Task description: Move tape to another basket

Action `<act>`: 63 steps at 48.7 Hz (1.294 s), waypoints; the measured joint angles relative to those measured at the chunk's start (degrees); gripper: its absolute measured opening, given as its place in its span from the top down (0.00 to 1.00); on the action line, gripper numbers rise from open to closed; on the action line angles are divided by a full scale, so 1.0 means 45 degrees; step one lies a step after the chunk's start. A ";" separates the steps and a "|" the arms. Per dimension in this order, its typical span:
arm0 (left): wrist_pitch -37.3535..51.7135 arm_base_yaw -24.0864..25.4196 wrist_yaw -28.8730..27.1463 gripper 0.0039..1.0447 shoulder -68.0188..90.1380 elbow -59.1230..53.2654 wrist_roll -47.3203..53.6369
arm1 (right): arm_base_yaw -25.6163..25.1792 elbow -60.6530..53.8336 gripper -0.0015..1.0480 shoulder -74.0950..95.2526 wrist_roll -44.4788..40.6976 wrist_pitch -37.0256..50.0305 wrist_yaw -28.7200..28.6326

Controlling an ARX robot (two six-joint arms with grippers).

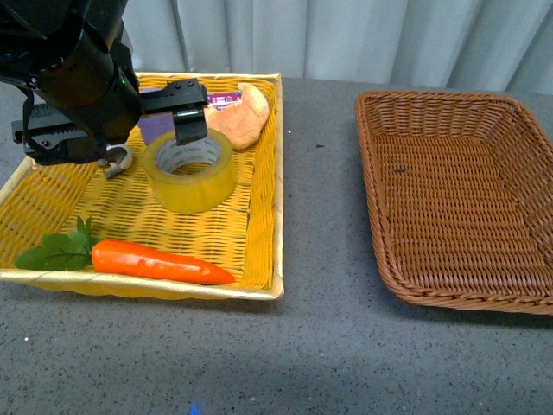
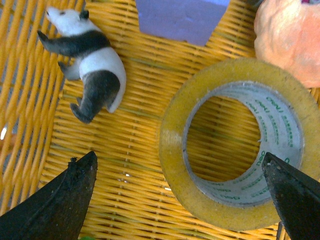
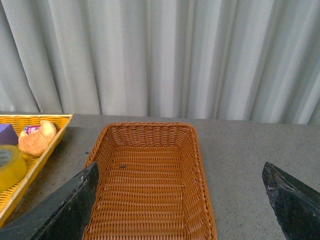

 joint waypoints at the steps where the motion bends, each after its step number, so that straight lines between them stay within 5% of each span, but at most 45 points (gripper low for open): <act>1: -0.0131 -0.0034 -0.0024 0.06 0.0053 0.0034 -0.0126 | 0.0000 0.0000 0.09 0.0000 0.0000 0.0000 0.0000; 30: -0.1243 -0.0126 -0.0593 0.06 0.1224 0.1175 -0.1642 | 0.0000 0.0000 0.09 0.0000 0.0000 0.0000 0.0000; 39: -0.1588 -0.0097 -0.0364 0.42 0.1409 0.1409 -0.2118 | 0.0000 0.0000 0.09 0.0000 0.0000 0.0000 0.0000; 51: -0.1598 -0.0126 -0.0175 0.75 0.1472 0.1501 -0.2404 | 0.0000 0.0000 0.09 0.0000 0.0000 0.0000 0.0000; 63: -0.1613 -0.0136 -0.0175 0.85 0.1472 0.1574 -0.2526 | 0.0000 0.0000 0.09 0.0000 0.0000 0.0000 0.0000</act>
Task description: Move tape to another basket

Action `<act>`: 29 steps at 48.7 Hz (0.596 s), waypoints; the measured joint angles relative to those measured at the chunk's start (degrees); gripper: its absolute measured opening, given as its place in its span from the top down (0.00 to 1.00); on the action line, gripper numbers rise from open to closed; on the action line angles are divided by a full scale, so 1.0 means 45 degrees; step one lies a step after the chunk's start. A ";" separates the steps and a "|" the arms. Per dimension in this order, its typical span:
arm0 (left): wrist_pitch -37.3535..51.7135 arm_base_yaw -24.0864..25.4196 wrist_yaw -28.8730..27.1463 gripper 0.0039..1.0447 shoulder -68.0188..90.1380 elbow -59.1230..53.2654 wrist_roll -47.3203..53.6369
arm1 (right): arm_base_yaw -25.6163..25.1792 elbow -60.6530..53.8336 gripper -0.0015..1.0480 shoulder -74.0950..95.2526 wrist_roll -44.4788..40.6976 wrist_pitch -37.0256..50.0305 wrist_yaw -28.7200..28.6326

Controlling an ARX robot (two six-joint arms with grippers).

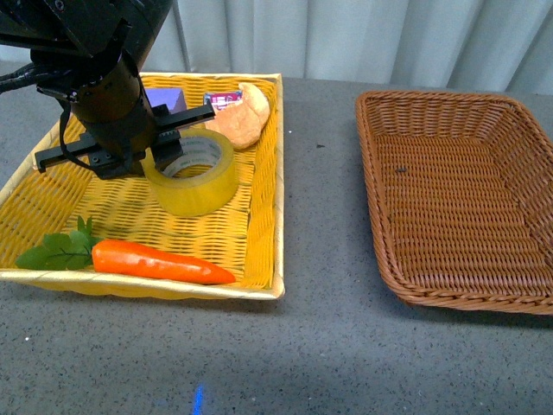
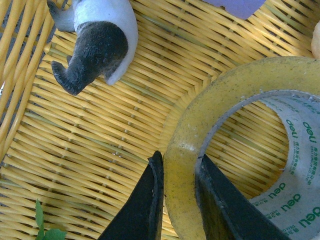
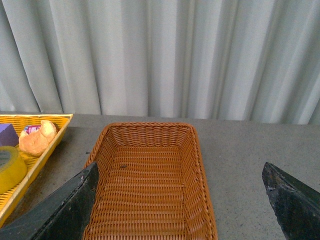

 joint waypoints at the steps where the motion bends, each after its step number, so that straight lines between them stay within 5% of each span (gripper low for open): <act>1: 0.0044 0.0000 0.0000 0.85 0.0000 0.0000 0.0010 | 0.0000 0.0000 0.09 0.0000 0.0000 0.0000 0.0000; 11: 0.1617 -0.0068 0.0393 0.86 -0.0554 -0.0695 0.1535 | 0.0000 0.0000 0.09 0.0000 0.0000 0.0000 0.0000; 19: 0.3415 -0.0214 0.2463 0.86 -0.2220 -0.1073 0.5421 | 0.0000 0.0000 0.09 0.0000 0.0000 0.0000 0.0000; 29: 0.2963 -0.0714 0.5484 0.86 -0.2715 0.0199 1.0744 | 0.0000 0.0000 0.09 0.0000 0.0000 0.0000 0.0000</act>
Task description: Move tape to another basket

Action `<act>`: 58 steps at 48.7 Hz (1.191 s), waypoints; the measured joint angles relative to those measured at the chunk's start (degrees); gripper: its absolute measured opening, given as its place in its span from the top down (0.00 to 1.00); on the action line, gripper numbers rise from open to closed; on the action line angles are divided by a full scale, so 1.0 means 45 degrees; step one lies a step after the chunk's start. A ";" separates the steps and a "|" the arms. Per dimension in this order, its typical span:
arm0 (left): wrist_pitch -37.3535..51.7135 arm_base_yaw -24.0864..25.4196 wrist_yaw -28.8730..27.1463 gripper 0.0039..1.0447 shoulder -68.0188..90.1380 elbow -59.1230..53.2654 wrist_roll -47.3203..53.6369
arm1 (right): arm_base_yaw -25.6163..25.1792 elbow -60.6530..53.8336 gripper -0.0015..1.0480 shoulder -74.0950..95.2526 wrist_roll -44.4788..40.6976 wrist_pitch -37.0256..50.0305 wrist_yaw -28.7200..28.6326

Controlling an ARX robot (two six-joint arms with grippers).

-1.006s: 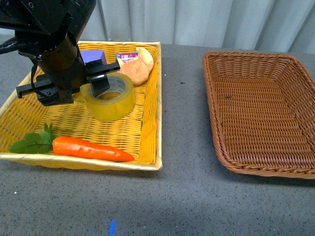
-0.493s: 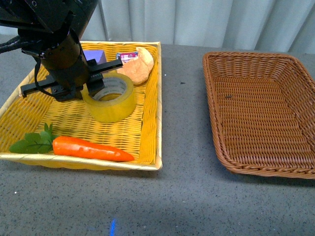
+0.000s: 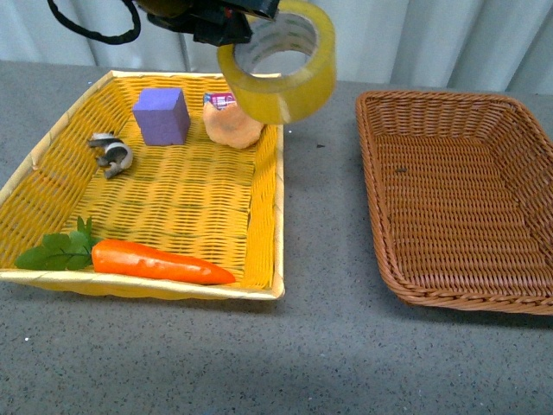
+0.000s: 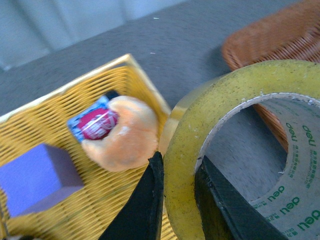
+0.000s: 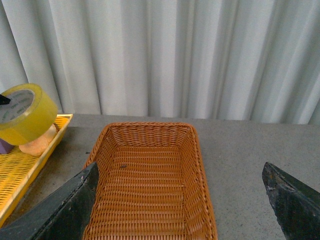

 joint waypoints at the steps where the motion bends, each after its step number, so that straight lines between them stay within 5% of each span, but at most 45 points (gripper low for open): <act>1: -0.0117 -0.0044 0.0155 0.86 0.0005 0.0073 0.0345 | 0.0000 0.0000 0.09 0.0000 0.0000 0.0000 0.0000; 16: -0.1311 -0.1583 0.3560 0.86 0.0675 0.2249 0.4726 | 0.0000 0.0000 0.09 0.0000 0.0000 0.0000 0.0000; 39: -0.2506 -0.2249 0.3711 0.86 0.1268 0.3196 0.7257 | -0.0015 0.0005 0.09 0.0015 -0.0034 -0.0015 -0.0068; 48: -0.2501 -0.2225 0.3677 0.86 0.1273 0.3196 0.7325 | -0.1370 0.1205 0.09 0.2773 -0.2283 -0.1807 -0.4512; 58: -0.2501 -0.2215 0.3667 0.86 0.1277 0.3201 0.7339 | -0.0879 0.4828 0.09 0.8388 -0.1987 -0.0631 -0.4430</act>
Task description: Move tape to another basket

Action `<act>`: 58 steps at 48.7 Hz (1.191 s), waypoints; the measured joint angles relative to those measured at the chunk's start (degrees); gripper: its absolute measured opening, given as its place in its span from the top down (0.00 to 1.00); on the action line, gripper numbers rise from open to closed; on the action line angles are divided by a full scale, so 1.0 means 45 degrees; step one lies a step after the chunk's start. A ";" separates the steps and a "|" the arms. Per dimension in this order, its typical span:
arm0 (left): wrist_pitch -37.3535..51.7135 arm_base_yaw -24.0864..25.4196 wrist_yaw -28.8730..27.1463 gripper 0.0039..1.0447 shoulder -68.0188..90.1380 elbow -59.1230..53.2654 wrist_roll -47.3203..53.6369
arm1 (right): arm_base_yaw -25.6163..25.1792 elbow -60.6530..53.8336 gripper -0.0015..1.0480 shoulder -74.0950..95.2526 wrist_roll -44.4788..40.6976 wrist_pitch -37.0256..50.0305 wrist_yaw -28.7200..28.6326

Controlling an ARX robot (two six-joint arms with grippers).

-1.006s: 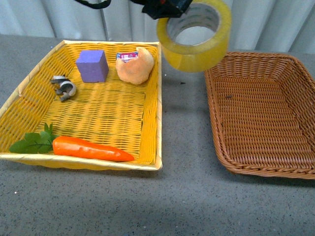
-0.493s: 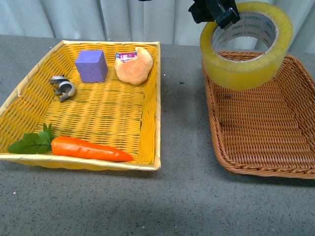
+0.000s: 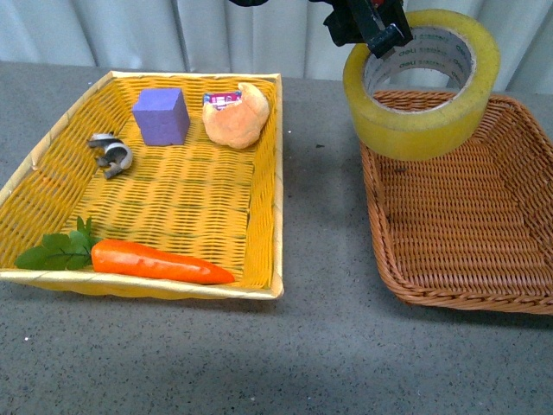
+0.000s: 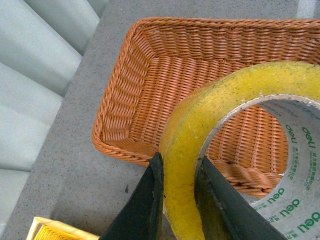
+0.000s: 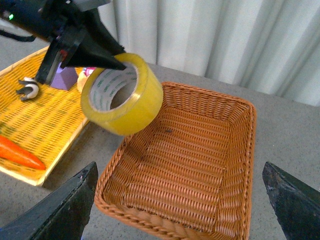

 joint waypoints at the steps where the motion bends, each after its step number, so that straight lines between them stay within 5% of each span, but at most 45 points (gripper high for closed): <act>1: -0.0005 0.0000 -0.0005 0.86 0.0000 0.0000 0.0000 | 0.0087 0.0350 0.09 0.0505 0.0087 -0.0034 0.0068; 26: -0.0005 -0.0010 0.0000 0.86 0.0000 -0.0005 0.0029 | 0.1511 0.5712 0.09 0.8762 0.0991 -0.0505 0.0879; 41: 0.0000 -0.0010 -0.0005 0.86 0.0000 0.0000 0.0034 | 0.2939 0.6907 0.09 1.1079 0.1855 -0.0437 0.1695; 58: 0.0000 -0.0010 0.0000 0.86 0.0000 0.0000 0.0034 | 0.3075 0.6897 0.09 1.2196 0.2676 0.0578 0.2482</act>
